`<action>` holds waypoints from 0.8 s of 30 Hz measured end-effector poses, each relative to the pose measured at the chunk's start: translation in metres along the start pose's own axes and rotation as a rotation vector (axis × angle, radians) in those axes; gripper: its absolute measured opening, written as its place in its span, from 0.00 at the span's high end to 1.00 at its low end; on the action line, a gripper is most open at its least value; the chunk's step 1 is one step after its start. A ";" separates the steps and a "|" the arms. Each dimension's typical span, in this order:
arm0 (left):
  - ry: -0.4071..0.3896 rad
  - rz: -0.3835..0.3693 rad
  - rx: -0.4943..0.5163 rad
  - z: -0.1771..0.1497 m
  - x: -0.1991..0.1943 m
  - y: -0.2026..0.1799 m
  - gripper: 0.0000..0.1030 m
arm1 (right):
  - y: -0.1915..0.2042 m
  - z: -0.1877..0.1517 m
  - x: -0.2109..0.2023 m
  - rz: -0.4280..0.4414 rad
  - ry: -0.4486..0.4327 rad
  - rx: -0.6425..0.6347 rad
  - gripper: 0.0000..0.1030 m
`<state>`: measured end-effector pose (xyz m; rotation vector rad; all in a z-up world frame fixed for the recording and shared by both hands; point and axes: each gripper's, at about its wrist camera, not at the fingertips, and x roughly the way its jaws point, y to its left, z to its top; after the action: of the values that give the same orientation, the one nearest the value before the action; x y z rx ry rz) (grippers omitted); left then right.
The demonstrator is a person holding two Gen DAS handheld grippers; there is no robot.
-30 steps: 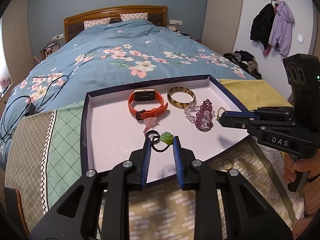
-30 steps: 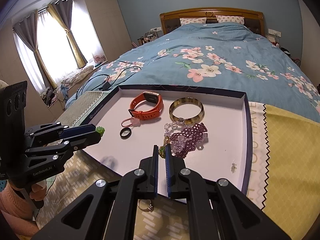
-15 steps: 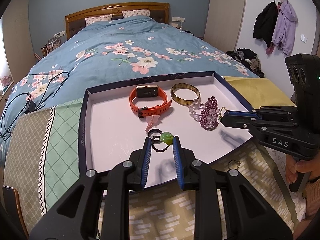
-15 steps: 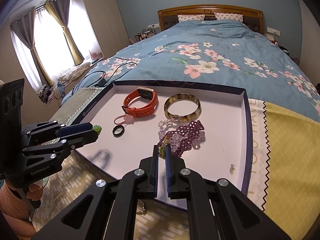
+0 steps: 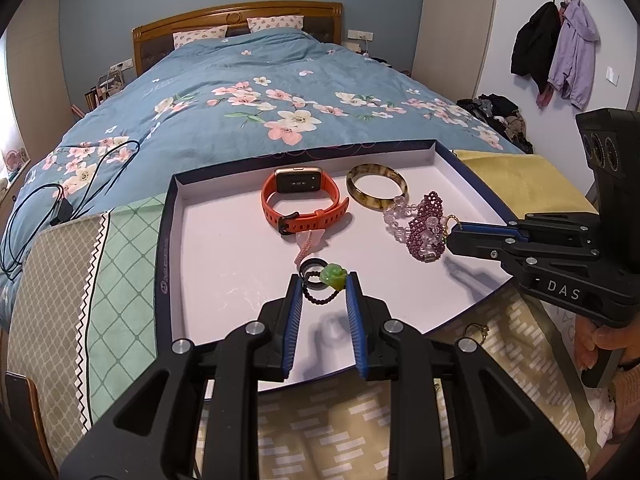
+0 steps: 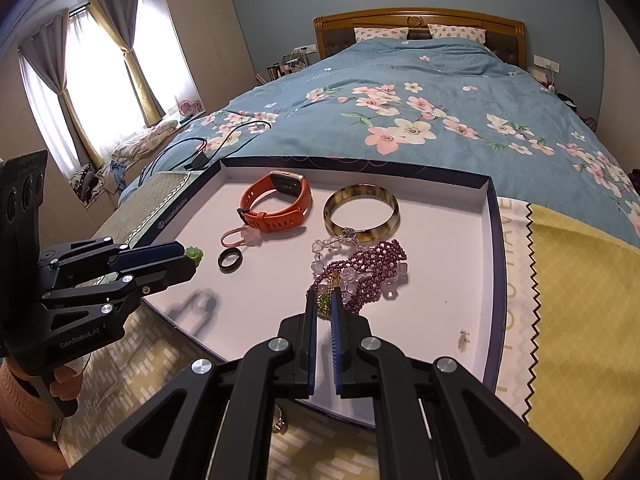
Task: Organize jewelry
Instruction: 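Carry the green-bead ring with the left tool while the right tool carries the gold ring over the box, then open both tools to drop the two rings into the box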
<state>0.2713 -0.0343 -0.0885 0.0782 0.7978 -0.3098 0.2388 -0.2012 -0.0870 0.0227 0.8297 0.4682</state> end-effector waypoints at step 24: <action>0.042 0.011 -0.010 -0.003 0.017 -0.002 0.77 | 0.008 -0.001 0.009 -0.036 0.014 -0.040 0.92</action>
<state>0.2800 -0.0393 -0.1029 0.0798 0.8406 -0.2946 0.2406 -0.1906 -0.0921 -0.0323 0.8327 0.4517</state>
